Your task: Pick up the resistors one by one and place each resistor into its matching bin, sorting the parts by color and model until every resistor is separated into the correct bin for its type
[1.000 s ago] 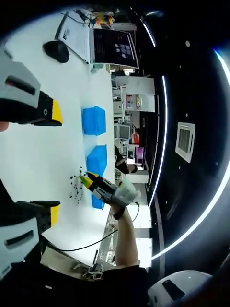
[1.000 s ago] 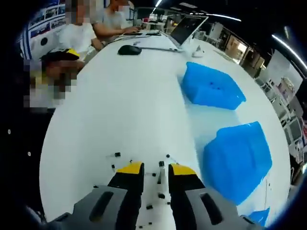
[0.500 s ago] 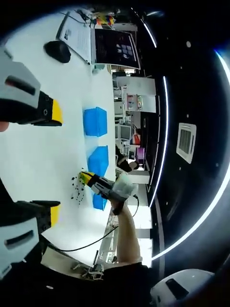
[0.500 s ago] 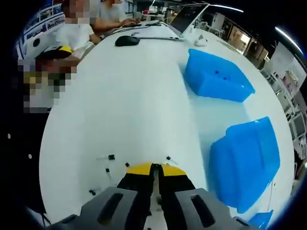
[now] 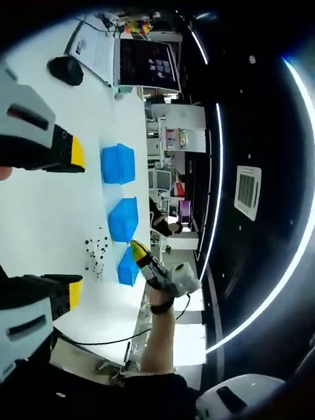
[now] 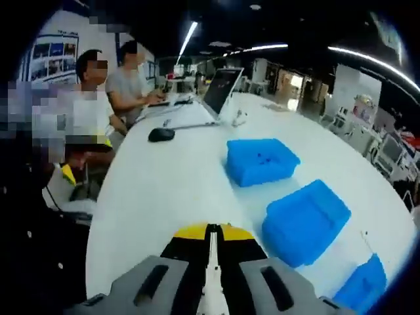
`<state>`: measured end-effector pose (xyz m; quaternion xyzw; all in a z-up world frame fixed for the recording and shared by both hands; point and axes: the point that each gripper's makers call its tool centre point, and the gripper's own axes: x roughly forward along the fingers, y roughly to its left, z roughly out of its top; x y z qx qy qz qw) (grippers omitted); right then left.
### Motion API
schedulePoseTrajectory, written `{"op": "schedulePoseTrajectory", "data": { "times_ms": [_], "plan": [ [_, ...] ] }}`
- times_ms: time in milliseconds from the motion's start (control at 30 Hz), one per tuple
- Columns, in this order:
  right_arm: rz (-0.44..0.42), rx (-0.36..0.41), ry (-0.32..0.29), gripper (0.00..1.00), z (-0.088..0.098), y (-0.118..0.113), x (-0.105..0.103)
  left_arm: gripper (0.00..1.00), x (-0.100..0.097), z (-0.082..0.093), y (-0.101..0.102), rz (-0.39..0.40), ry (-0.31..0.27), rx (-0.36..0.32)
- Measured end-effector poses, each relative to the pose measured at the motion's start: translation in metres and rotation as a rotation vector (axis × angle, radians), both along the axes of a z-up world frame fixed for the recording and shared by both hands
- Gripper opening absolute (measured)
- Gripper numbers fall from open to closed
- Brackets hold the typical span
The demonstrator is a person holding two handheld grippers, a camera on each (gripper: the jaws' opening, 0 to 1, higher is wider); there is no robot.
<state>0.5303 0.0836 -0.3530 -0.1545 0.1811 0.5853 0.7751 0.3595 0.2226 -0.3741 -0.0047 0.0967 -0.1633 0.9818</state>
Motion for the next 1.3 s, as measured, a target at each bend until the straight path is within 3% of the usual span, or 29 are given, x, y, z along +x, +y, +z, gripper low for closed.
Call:
{"op": "schedulePoseTrajectory", "data": {
  "times_ms": [167,267,367,467,633,900,1133,1300],
  "plan": [
    [-0.164,0.275,-0.064,0.07,0.048,-0.044,-0.016,0.64,0.006,0.01,-0.011,-0.02,-0.027,0.003],
    [-0.264,0.384,-0.126,0.07,0.064,-0.076,-0.027,0.63,0.009,0.015,-0.017,-0.033,-0.036,0.005],
    [-0.357,0.431,-0.184,0.07,0.066,-0.103,-0.04,0.63,0.01,0.017,-0.021,-0.04,-0.041,0.006],
    [-0.408,0.498,-0.174,0.07,0.067,-0.117,-0.054,0.63,0.01,0.018,-0.022,-0.04,-0.042,0.006],
    [-0.414,0.529,-0.187,0.07,0.07,-0.114,-0.067,0.63,0.01,0.017,-0.021,-0.027,-0.037,0.009],
    [-0.302,0.501,-0.148,0.07,0.079,-0.058,-0.042,0.63,0.008,0.018,-0.013,0.007,-0.047,0.017],
    [-0.18,0.465,-0.175,0.07,0.106,0.036,0.004,0.63,0.006,0.021,0.01,0.1,-0.07,0.05],
    [-0.139,0.4,-0.187,0.07,0.103,0.097,0.042,0.64,0.006,0.027,0.028,0.171,-0.088,0.058]
  ]
}}
